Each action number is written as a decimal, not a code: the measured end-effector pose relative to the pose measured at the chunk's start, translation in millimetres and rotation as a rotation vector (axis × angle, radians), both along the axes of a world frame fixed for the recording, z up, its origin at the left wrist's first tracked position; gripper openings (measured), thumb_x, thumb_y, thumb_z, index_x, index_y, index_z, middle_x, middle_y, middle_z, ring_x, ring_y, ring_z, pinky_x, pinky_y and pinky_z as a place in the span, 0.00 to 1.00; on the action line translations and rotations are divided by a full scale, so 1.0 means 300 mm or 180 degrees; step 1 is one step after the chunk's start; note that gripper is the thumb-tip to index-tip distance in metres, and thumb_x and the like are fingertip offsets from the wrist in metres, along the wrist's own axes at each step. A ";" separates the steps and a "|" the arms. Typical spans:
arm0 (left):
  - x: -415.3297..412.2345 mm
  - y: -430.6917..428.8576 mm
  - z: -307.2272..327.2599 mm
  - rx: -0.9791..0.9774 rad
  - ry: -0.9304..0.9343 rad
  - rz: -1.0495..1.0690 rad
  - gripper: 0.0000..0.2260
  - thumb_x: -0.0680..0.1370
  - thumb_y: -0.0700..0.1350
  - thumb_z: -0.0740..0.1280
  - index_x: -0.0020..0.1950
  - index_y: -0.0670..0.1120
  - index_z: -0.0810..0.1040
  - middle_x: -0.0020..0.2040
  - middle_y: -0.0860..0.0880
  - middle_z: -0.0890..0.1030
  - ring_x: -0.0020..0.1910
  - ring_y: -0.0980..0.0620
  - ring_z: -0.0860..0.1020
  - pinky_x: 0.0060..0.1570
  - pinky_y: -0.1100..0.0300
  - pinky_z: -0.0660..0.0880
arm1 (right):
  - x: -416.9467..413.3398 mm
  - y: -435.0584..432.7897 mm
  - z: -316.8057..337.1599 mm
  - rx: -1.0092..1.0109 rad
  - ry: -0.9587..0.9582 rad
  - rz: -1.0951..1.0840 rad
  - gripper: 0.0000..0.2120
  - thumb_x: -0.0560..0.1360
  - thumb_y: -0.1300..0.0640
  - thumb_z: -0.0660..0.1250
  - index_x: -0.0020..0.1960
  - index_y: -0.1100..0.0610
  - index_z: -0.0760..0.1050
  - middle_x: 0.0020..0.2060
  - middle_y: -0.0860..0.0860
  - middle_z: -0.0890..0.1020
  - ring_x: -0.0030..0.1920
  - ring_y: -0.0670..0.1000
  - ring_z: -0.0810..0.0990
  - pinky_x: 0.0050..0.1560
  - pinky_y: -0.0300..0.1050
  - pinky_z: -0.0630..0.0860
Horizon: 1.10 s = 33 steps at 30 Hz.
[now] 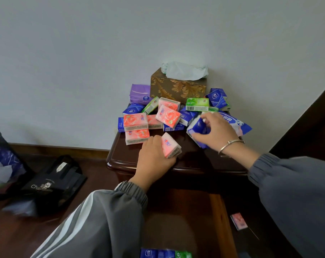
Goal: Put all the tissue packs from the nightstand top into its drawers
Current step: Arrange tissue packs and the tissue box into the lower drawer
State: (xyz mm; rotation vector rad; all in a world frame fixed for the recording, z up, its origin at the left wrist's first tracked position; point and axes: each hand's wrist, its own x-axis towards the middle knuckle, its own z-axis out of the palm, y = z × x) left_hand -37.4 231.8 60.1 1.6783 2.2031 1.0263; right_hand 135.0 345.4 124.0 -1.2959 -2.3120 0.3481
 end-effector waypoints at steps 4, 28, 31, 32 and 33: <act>-0.001 -0.015 -0.026 0.0460 -0.0491 0.0084 0.20 0.67 0.54 0.75 0.52 0.48 0.72 0.47 0.51 0.75 0.47 0.52 0.73 0.45 0.59 0.70 | 0.035 -0.071 -0.054 -0.0368 -0.0893 0.0119 0.32 0.65 0.36 0.70 0.63 0.51 0.70 0.57 0.49 0.75 0.54 0.50 0.76 0.51 0.47 0.74; -0.013 -0.015 -0.050 0.0543 -0.0739 0.0116 0.21 0.66 0.58 0.74 0.52 0.57 0.68 0.49 0.53 0.77 0.49 0.55 0.75 0.46 0.58 0.74 | -0.134 0.031 -0.068 -0.0365 -0.1105 -0.1239 0.34 0.66 0.40 0.74 0.64 0.55 0.67 0.60 0.57 0.75 0.62 0.58 0.72 0.50 0.51 0.75; -0.014 -0.018 -0.047 0.0581 -0.0764 0.0098 0.20 0.66 0.57 0.74 0.52 0.58 0.68 0.49 0.54 0.77 0.48 0.56 0.75 0.45 0.61 0.71 | -0.137 0.025 -0.077 -0.0338 -0.1093 -0.1344 0.32 0.67 0.40 0.72 0.65 0.54 0.66 0.62 0.57 0.74 0.64 0.59 0.70 0.54 0.54 0.73; -0.015 -0.019 -0.047 0.0577 -0.0769 0.0091 0.20 0.66 0.57 0.74 0.51 0.58 0.68 0.49 0.54 0.77 0.48 0.56 0.75 0.45 0.61 0.71 | -0.133 0.021 -0.083 -0.0273 -0.1028 -0.1356 0.31 0.68 0.40 0.71 0.64 0.53 0.66 0.61 0.56 0.74 0.63 0.59 0.70 0.54 0.54 0.73; -0.016 -0.019 -0.047 0.0569 -0.0775 0.0089 0.20 0.66 0.57 0.74 0.51 0.59 0.67 0.49 0.54 0.76 0.48 0.56 0.75 0.44 0.61 0.71 | -0.129 0.015 -0.088 -0.0215 -0.0941 -0.1355 0.29 0.68 0.40 0.71 0.63 0.53 0.67 0.60 0.56 0.75 0.62 0.59 0.71 0.54 0.54 0.72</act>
